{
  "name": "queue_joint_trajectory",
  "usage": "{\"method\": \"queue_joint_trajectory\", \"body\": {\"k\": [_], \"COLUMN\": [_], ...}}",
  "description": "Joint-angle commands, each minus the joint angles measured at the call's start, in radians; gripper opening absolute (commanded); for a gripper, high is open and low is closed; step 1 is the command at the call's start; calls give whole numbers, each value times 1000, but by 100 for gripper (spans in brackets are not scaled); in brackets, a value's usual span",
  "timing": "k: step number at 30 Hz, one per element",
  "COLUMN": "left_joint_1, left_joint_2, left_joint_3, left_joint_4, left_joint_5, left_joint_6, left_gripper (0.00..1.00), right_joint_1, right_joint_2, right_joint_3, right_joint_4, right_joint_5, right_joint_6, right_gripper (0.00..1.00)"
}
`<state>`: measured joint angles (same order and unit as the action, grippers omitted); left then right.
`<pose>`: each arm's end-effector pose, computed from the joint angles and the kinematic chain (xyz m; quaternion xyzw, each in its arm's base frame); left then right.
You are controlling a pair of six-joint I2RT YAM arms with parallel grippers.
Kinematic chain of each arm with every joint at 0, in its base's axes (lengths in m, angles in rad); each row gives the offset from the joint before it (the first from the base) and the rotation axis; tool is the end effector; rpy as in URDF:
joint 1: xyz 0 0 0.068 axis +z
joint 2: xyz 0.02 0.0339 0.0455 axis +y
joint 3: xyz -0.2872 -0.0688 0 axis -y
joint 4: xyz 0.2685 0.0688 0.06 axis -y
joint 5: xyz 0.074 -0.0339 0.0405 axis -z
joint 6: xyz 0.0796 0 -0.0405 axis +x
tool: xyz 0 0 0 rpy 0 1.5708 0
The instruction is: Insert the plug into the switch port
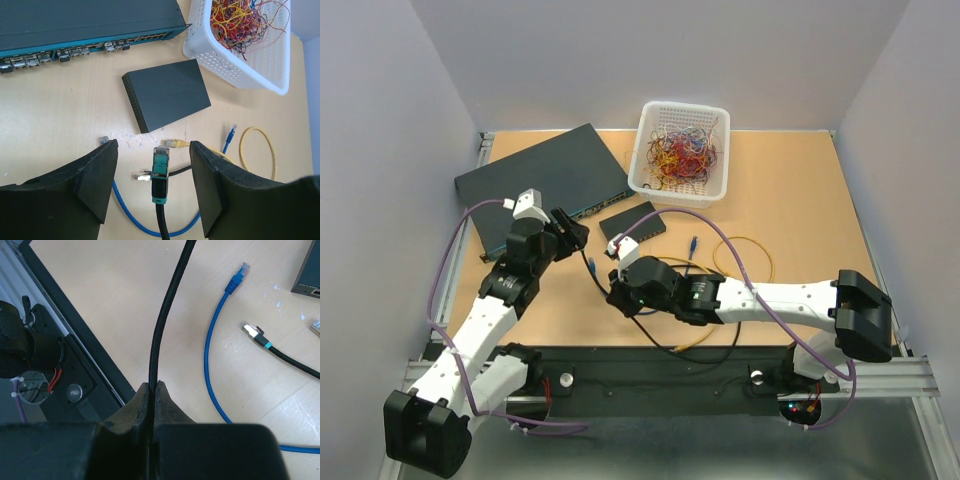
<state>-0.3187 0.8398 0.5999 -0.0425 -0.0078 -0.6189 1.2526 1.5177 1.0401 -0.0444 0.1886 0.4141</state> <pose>0.2384 -0.0780 0.2790 -0.1219 0.7902 -0.2686 0.5372 0.1402 0.3778 0.2543 -0.3077 0.8063 0.3142 0.3955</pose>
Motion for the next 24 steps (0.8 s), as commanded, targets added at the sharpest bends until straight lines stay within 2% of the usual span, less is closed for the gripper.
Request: {"method": "queue_joint_trajectory", "body": {"k": [1,6,11,14,17,19,20,23,24], "left_joint_1": [1,1,1,1,1,1,1,1,1], "left_joint_2": [-4,2,10,5,1,-1,-4,-5,-8], "left_joint_3": [-15,-25,-34,-35,-35,-34,-32,-23,-14], "left_joint_4": [38,72,81,82,84,84,82,81,79], "left_joint_5": [35,55,75,77,83,86,86,92,95], "left_joint_6": [4,5,2,2,5,7,10,18,21], "left_gripper": [69,59,41,26,19,9,0,0,0], "right_joint_1": [11,13,13,13,13,13,13,13,13], "right_joint_2": [-45,-39,-44,-45,-51,-56,-60,-70,-83], "right_joint_3": [29,31,23,21,17,9,8,3,1], "right_joint_4": [35,71,90,97,106,113,118,115,113], "right_joint_5": [29,25,28,29,31,31,32,46,55], "right_joint_6": [-18,-14,-6,-5,-5,-1,-1,-8,-11], "right_gripper": [0,0,0,1,0,0,1,1,7]}}
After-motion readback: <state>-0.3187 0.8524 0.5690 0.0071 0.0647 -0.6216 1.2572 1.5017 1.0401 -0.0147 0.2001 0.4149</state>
